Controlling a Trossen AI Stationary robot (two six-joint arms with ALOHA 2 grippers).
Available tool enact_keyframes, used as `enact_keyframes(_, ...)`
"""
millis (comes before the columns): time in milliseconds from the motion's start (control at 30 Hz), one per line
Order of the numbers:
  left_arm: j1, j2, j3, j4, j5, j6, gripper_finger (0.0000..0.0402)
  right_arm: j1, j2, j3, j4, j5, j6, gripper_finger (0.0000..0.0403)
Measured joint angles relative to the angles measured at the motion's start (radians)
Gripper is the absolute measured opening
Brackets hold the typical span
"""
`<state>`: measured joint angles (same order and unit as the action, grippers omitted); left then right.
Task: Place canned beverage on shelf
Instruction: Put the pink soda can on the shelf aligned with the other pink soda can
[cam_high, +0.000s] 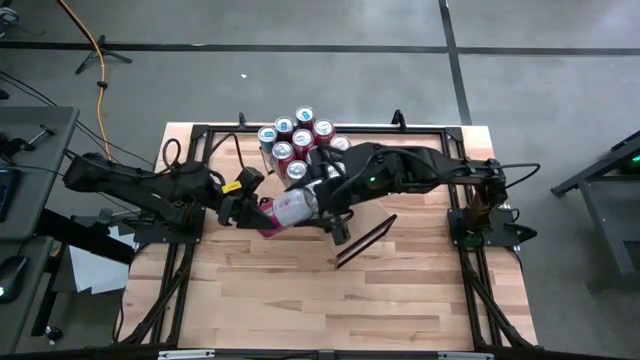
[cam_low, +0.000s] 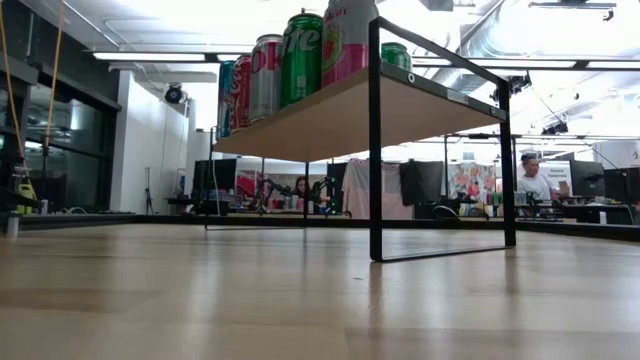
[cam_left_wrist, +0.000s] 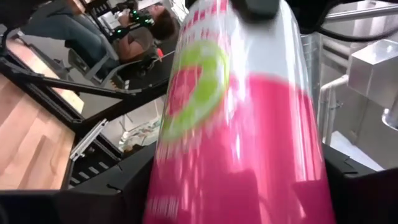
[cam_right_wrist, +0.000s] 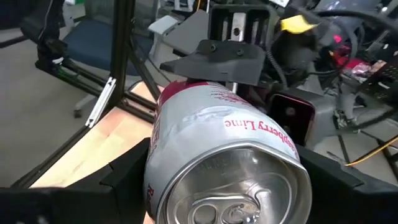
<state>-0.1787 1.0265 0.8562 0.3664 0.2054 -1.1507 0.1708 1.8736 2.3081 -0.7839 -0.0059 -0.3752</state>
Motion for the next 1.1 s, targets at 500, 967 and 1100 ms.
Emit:
enact_keyframes(500,0.002,0.002,0.003,-0.040,0.021,0.133,0.0221,0.004,0.011,-0.002,0.001,-0.030,0.059,0.0368)
enact_keyframes(967,-0.010,-0.185,0.002,-0.447,-0.176,0.377,0.0221,-0.041,-0.037,0.040,-0.188,-0.027,0.285,0.0379)
enact_keyframes(1100,-0.046,-0.243,0.002,-0.449,-0.415,0.555,0.0221,-0.070,-0.037,0.038,-0.276,-0.036,0.366,0.0380)
